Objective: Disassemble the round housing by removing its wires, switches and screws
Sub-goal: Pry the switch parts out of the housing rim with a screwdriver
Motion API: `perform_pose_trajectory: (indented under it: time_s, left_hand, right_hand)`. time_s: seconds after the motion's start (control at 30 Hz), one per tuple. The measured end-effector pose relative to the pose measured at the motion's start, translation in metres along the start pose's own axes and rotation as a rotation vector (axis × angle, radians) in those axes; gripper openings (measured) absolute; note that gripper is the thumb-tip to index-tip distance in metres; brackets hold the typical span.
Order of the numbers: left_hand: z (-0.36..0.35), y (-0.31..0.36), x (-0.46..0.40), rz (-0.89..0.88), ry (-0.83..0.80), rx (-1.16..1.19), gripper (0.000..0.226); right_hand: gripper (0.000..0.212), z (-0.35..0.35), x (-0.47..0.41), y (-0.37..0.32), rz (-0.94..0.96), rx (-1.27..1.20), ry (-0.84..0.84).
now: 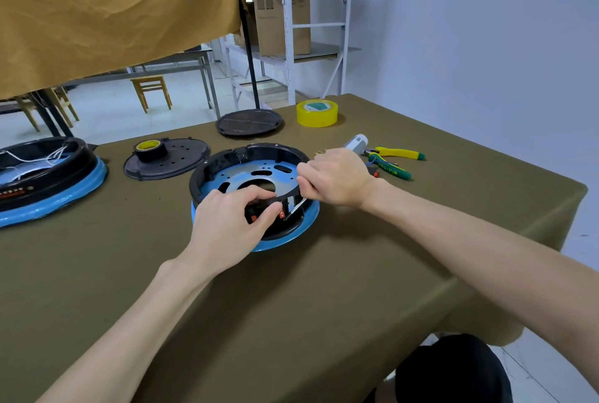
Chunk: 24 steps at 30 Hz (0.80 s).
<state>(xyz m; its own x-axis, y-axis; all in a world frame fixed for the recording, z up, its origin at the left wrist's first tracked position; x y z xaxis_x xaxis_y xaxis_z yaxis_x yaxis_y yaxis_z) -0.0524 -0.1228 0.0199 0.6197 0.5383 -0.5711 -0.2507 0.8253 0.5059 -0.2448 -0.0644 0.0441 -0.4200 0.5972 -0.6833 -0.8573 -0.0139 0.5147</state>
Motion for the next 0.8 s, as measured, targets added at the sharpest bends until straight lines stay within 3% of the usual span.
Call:
perform_pose_trajectory:
  time_s: [0.23,0.37,0.53,0.63,0.67,0.7,0.8]
  left_hand:
    - [0.002,-0.004,-0.001,0.07,-0.068,0.032,0.027]
    - [0.004,-0.006,0.0,0.11,-0.173,0.093,0.028]
    - [0.006,-0.005,0.003,0.061,-0.112,0.134,0.025]
    - [0.004,-0.002,0.003,0.019,-0.067,0.08,0.022]
    - [0.004,0.0,0.003,0.003,-0.064,0.052,0.021]
    - [0.003,0.001,0.003,-0.008,-0.065,0.025,0.018]
    - [0.001,0.006,0.0,0.018,-0.092,-0.021,0.018]
  right_hand:
    - [0.031,0.004,0.028,-0.014,-0.284,0.042,-0.156]
    - [0.029,0.011,0.024,-0.017,-0.3,0.08,-0.25]
    - [0.021,0.015,0.022,-0.015,-0.255,0.127,-0.323]
    - [0.044,0.028,0.026,-0.017,-0.168,0.09,-0.254]
    - [0.041,0.032,0.031,-0.019,-0.192,0.079,-0.277]
    - [0.037,0.035,0.036,-0.019,-0.259,0.07,-0.323]
    - [0.068,0.033,0.058,-0.016,-0.607,-0.139,-0.628]
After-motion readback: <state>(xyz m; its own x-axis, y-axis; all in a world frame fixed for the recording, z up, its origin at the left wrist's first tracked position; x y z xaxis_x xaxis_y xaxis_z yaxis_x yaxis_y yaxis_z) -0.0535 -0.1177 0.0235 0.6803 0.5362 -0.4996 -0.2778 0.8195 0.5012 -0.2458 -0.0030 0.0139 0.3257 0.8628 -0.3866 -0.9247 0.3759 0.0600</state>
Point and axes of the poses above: each hand's wrist, its own x-axis away from the middle knuckle, its own z-axis out of the back of the hand, y = z × x, the point moved 4 cm from there along -x, towards the middle knuckle, and after that the axes turned 13 degrees about x, right-handed, at the moved point
